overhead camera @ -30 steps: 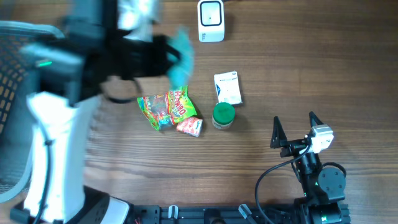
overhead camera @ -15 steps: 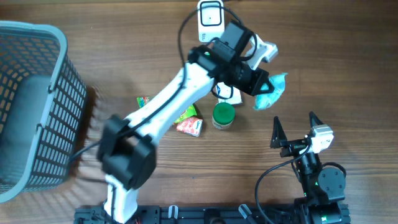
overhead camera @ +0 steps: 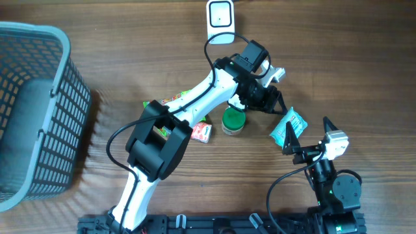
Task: Scan the item barcode
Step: 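Release the wipes pack on the table right of the jar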
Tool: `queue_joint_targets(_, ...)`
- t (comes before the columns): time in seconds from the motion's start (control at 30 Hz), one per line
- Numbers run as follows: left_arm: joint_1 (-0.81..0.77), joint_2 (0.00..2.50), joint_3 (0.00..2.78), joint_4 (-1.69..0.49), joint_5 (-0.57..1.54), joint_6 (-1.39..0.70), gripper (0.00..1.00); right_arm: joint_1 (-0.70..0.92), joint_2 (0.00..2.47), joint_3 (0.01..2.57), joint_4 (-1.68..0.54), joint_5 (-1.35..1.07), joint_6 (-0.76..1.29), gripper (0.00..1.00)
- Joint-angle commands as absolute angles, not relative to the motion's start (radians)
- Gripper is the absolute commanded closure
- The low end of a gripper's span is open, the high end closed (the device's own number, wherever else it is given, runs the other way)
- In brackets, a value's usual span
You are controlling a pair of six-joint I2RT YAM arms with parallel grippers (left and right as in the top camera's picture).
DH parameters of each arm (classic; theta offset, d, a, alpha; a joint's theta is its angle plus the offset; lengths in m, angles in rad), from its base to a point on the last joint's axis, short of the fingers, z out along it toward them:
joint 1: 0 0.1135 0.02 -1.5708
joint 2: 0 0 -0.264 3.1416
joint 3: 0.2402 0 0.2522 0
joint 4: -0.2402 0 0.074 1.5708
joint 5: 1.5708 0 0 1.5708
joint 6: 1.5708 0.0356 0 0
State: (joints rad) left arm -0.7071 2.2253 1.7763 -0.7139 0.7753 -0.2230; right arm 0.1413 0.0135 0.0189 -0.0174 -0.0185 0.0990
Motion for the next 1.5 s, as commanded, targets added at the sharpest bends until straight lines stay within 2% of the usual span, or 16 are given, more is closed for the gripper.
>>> queue_joint_targets(0.0, -0.708, 2.231, 1.778, -0.714, 0.713, -0.226, 0.54, 0.144, 0.007, 0.014, -0.013, -0.023, 0.081, 0.0)
queue_joint_targets(0.27, -0.712, 2.105, 1.802, -0.936, 0.161, -0.3, 0.67, 0.144, 0.007, 0.014, -0.013, -0.023, 0.081, 0.0)
queue_joint_targets(0.33, -0.716, 2.037, 1.802, -0.948, 0.097, -0.3, 0.63, 0.144, 0.007, 0.014, -0.013, -0.023, 0.081, 0.0)
queue_joint_targets(0.37, -0.715, 1.984, 1.802, -0.931, 0.072, -0.299, 0.55, 0.144, 0.007, 0.014, -0.013, -0.023, 0.081, 0.0)
queue_joint_targets(0.43, -0.715, 1.898, 1.802, -0.926, -0.004, -0.303, 0.55, 0.144, 0.007, 0.014, -0.013, -0.023, 0.081, 0.0)
queue_joint_targets(0.57, -0.717, 1.724, 1.802, -1.043, -0.395, -0.561, 0.51, 0.144, 0.007, 0.014, -0.013, -0.023, 0.081, 0.0)
queue_joint_targets(0.63, -0.732, 1.633, 1.802, -1.085, -0.578, -0.67, 0.42, 0.144, 0.007, 0.014, -0.013, -0.023, 0.081, 0.0)
queue_joint_targets(0.7, -0.768, 1.549, 1.802, -1.046, -0.805, -0.663, 0.05, 0.144, 0.007, 0.014, -0.013, -0.023, 0.081, 0.0)
queue_joint_targets(0.77, -0.81, 1.427, 1.802, -0.871, -1.154, -0.555, 0.0, 0.144, 0.007, 0.014, -0.013, -0.023, 0.081, 0.0)
queue_joint_targets(0.93, -0.773, 1.259, 1.802, -0.383, -1.262, -0.042, 0.0, 0.144, 0.007, 0.014, -0.013, -0.023, 0.081, 0.0)
queue_joint_targets(1.0, -0.769, 1.184, 1.802, -0.306, -1.262, 0.076, 0.0, 0.144, 0.007, 0.014, 0.0, -0.025, 0.085, 0.0)
queue_joint_targets(1.1, -0.769, 1.072, 1.802, -0.339, -1.262, 0.074, 0.0, 0.144, 0.007, 0.014, 0.014, -0.162, 0.286, 0.01)
queue_joint_targets(1.13, -0.769, 1.037, 1.8, -0.35, -1.262, 0.073, 0.0, 0.144, 0.007, 0.014, 0.087, -0.277, 0.408, 0.0)
queue_joint_targets(1.23, -0.769, 0.963, 1.799, -0.39, -1.262, 0.031, 0.0, 0.144, 0.012, 0.041, 0.386, -0.473, 0.448, 0.0)
queue_joint_targets(1.33, -0.769, 0.963, 1.799, -0.318, -1.261, 0.044, 0.0, 0.144, 0.088, 0.191, 0.296, -0.541, 0.371, 0.0)
queue_joint_targets(1.47, -0.755, 1.017, 1.798, -0.247, -1.223, 0.225, 0.0, 0.144, 0.453, 0.541, -0.087, -0.566, 0.232, 0.0)
